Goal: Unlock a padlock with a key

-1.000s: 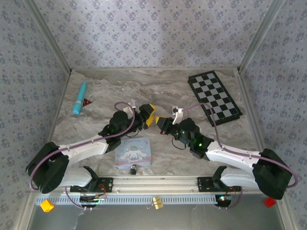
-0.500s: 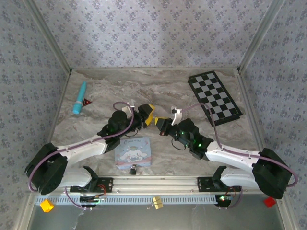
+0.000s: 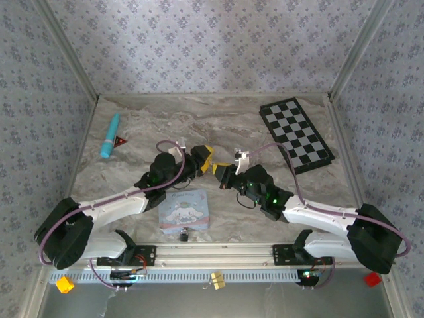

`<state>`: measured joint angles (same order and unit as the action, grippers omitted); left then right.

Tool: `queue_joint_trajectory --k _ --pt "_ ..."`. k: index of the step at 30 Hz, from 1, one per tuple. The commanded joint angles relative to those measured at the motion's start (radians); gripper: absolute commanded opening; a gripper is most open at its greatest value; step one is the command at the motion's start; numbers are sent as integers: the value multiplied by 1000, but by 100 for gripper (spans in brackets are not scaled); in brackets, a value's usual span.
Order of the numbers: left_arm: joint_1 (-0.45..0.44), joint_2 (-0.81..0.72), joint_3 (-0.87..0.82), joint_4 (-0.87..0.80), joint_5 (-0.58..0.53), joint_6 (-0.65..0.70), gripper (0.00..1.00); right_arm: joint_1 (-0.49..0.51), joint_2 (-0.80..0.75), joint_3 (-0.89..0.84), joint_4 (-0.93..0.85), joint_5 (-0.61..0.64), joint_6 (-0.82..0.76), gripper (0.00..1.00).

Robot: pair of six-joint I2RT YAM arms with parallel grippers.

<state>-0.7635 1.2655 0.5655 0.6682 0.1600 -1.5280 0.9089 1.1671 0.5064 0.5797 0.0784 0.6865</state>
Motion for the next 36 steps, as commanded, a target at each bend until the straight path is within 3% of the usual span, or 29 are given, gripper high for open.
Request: queue_joint_trajectory --k 1,16,30,33,36 --pt "9 -18 -10 8 -14 17 50 7 5 11 -3 7 -24 0" --pt "10 -15 -3 -8 -14 14 20 6 11 20 -2 8 -22 0" --pt "13 -18 14 -66 -25 26 4 4 -4 32 -28 22 -14 1" --pt "36 -44 16 -111 -37 60 1 -11 -52 17 -57 41 -2 25" --pt "65 -115 26 -227 -103 171 0 -53 -122 -34 -45 40 50 66"
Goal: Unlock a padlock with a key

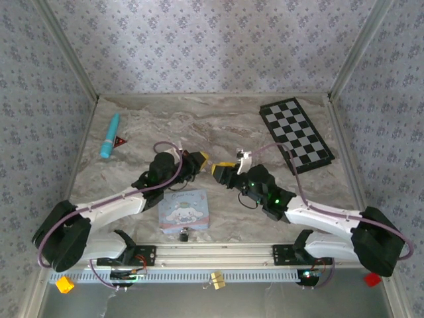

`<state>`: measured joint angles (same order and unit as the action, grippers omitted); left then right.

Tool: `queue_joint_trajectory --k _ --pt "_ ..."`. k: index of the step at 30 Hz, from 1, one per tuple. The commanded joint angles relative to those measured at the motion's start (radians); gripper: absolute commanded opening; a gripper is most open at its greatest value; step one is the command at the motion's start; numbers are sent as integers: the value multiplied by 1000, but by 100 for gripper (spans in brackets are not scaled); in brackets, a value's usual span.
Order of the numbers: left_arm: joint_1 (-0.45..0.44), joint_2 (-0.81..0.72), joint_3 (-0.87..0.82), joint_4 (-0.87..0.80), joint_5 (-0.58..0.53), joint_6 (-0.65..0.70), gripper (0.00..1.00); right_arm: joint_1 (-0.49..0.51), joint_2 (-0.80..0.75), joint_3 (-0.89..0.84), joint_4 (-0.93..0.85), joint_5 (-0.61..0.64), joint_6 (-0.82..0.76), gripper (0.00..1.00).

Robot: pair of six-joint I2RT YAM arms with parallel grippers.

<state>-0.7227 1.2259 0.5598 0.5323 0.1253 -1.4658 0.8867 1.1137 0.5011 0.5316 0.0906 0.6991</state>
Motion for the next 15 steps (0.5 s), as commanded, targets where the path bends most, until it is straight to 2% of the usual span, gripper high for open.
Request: queue_joint_trajectory --k 1,3,5,7,9,11,15 --pt "25 -108 36 -134 -113 166 0 -46 -90 -55 40 27 74 76" --pt "22 -149 51 -186 -187 283 0 -67 -113 -111 141 19 164 85" --pt "27 -177 53 -190 -230 360 0 -58 -98 -140 251 5 215 86" --pt "25 -190 45 -135 -247 433 0 -45 -75 -124 270 -19 253 87" --pt "22 -188 42 -75 -241 486 0 -31 -42 -121 336 -31 294 88" --pt "15 -174 38 6 -204 526 0 -18 11 -139 501 -43 306 89" --pt "-37 -134 26 175 -151 593 0 -22 125 -120 729 -178 299 89"
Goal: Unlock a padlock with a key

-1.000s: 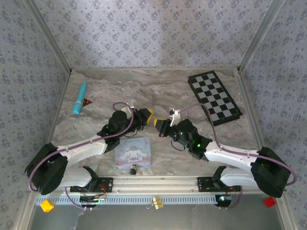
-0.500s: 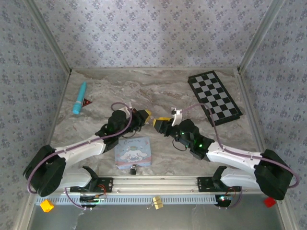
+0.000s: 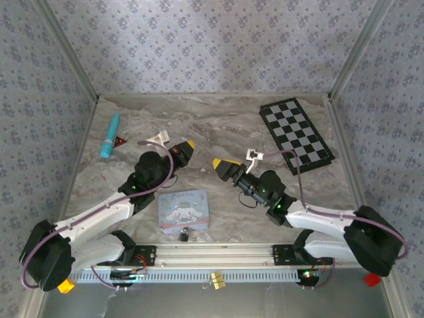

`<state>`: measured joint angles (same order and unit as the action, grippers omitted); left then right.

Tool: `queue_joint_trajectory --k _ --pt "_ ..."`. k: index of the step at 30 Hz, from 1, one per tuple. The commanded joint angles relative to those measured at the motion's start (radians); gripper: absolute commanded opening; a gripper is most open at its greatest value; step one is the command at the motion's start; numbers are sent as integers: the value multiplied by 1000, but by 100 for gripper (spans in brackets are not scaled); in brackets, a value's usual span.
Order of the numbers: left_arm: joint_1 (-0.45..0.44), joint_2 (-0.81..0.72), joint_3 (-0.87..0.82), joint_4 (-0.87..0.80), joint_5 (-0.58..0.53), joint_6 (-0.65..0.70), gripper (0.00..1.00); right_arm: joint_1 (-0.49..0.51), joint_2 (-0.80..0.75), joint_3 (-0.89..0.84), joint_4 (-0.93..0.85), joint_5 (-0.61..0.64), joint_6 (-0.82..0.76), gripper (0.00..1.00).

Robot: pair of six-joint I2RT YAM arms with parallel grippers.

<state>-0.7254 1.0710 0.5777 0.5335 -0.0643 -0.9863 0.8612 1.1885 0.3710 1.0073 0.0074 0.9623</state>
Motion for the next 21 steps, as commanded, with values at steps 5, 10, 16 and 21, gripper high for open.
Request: queue_joint_trajectory --k 5,10,16,21 --pt "-89 71 -4 338 85 143 0 1 151 28 385 -148 84 90" --pt "-100 100 -7 404 125 117 0 -2 129 9 385 -140 32 89" --pt "-104 122 -28 465 141 66 0 -68 105 -11 385 -171 88 87" --pt "-105 172 -29 540 181 21 0 -103 120 19 386 -223 139 85"
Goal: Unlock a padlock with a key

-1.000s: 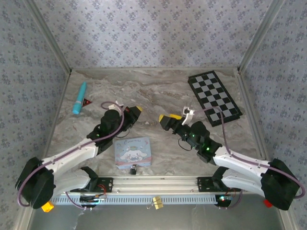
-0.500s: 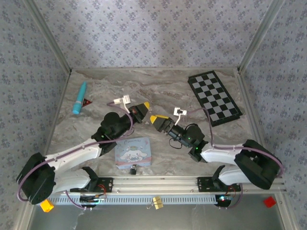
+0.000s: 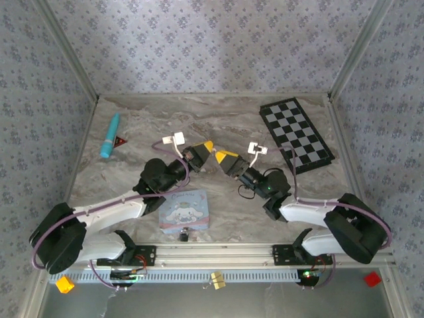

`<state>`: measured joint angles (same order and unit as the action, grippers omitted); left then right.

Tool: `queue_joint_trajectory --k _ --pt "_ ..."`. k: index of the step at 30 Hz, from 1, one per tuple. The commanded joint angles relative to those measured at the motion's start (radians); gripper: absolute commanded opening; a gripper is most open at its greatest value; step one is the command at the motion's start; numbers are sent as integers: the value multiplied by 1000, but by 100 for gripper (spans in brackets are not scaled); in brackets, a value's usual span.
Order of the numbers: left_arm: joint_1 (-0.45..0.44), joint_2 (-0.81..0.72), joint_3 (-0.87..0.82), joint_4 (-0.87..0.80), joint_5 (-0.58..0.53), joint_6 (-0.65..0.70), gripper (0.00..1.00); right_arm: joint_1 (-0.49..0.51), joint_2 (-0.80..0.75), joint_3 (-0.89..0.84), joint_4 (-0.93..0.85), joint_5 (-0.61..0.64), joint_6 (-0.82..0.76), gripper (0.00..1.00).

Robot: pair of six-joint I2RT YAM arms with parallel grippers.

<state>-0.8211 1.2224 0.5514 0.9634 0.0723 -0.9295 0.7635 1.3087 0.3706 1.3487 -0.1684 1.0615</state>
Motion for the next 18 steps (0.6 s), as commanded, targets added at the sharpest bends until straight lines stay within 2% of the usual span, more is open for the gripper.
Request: queue_joint_trajectory --k 1,10,18 --pt "-9 28 0 123 50 -43 0 -9 0 24 44 -54 43 84" --pt "-15 61 -12 179 46 -58 0 -29 28 60 44 -112 105 75" --pt "-16 63 -11 180 40 -65 0 -33 35 100 44 -180 124 55"
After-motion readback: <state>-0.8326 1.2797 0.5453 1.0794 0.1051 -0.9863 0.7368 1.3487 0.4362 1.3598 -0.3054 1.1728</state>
